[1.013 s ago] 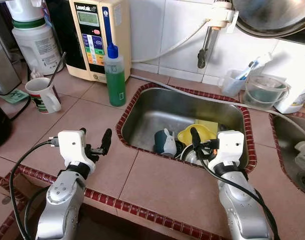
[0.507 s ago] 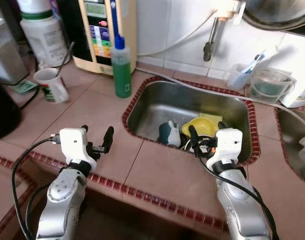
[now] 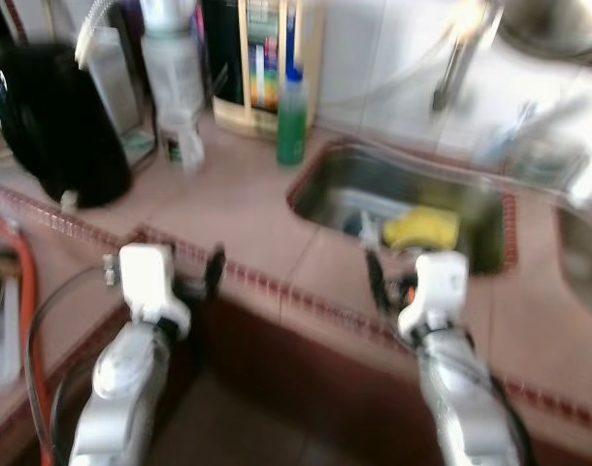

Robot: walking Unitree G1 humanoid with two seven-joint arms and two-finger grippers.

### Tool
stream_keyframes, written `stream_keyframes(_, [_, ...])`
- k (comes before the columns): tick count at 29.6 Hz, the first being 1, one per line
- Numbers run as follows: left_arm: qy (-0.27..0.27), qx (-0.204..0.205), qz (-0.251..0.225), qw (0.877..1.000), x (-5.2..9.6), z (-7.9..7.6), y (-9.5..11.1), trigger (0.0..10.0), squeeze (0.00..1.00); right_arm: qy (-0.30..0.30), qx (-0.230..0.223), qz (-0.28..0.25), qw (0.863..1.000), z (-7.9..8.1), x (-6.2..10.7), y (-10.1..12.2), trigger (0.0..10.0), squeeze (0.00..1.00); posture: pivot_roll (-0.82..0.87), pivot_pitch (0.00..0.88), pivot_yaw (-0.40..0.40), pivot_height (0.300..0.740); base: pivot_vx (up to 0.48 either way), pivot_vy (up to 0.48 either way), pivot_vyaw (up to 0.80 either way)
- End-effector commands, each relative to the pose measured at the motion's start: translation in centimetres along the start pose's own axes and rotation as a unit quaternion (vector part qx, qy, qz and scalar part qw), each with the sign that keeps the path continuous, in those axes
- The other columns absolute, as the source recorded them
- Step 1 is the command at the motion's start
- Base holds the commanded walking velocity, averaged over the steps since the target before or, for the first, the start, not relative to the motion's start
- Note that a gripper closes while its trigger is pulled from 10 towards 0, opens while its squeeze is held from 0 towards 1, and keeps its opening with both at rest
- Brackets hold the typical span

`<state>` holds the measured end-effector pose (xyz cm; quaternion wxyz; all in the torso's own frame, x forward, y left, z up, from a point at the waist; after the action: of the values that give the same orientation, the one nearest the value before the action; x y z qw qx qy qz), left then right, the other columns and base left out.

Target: Kitchen organization

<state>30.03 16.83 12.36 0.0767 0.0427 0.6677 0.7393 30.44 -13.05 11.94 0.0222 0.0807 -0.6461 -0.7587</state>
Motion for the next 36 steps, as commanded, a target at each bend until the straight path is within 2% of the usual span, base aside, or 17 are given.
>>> stream_keyframes(1, [-0.006, 0.003, -0.008, 1.0, -0.13, -0.38, 0.45, 10.0, 0.0, 0.001, 0.006, -0.008, 1.0, -0.25, -0.2, 0.47, 10.0, 0.0, 0.01, 0.0, 0.015, 0.74, 0.0, 0.0, 0.0])
stream_keyframes(4, [-0.007, -0.001, -0.011, 1.0, -0.12, -0.39, 0.55, 10.0, 0.0, 0.001, 0.008, -0.004, 1.0, -0.25, -0.22, 0.37, 10.0, 0.0, 0.01, 0.0, 0.016, 0.74, 0.0, 0.0, 0.0])
stream_keyframes(14, [-0.019, -0.015, -0.021, 1.0, -0.1, -0.81, 0.81, 10.0, 0.0, 0.004, 0.012, -0.005, 1.0, -0.3, -0.32, 0.37, 10.0, 0.0, 0.01, 0.0, 0.016, 0.74, 0.0, 0.0, -0.76])
stream_keyframes(20, [-0.019, 0.001, -0.023, 1.0, -0.05, -0.96, 0.81, 10.0, 0.0, 0.004, 0.015, -0.004, 1.0, -0.35, -0.39, 0.43, 10.0, 0.0, 0.01, 0.004, 0.013, 0.74, 0.0, 0.0, -0.74])
stream_keyframes(25, [-0.018, -0.011, -0.019, 1.0, -0.03, -0.84, 0.77, 10.0, 0.0, 0.004, 0.018, -0.004, 1.0, -0.36, -0.44, 0.42, 10.0, 0.0, 0.02, 0.008, 0.011, 0.74, 0.0, 0.0, -0.74])
stream_keyframes(28, [-0.02, -0.001, -0.026, 0.999, 0.0, -0.92, 0.92, 10.0, 0.0, 0.005, 0.018, -0.004, 1.0, -0.31, -0.45, 0.42, 10.0, 0.0, 0.02, 0.009, 0.011, 0.74, 0.0, 0.0, -0.74])
stream_keyframes(36, [-0.018, 0.0, -0.023, 1.0, -0.02, -0.97, 0.87, 10.0, 0.0, 0.021, 0.016, -0.017, 1.0, 0.14, -0.42, 0.83, 10.0, 0.0, 0.02, 0.012, 0.006, 0.74, 0.0, -0.391, -0.12])
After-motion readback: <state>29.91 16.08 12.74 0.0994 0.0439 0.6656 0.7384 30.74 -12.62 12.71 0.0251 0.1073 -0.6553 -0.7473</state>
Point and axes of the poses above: a point about 5 cm out from each wrist's last joint towards the gripper, its own x axis pointing back from the gripper into the wrist, its own y axis along the axis of the wrist's last joint, z = x × y, the point moved 3 cm from there along -x, pointing out of the wrist towards the gripper, and after that the axes turned 12 degrees about -x, right-handed, at the moved point
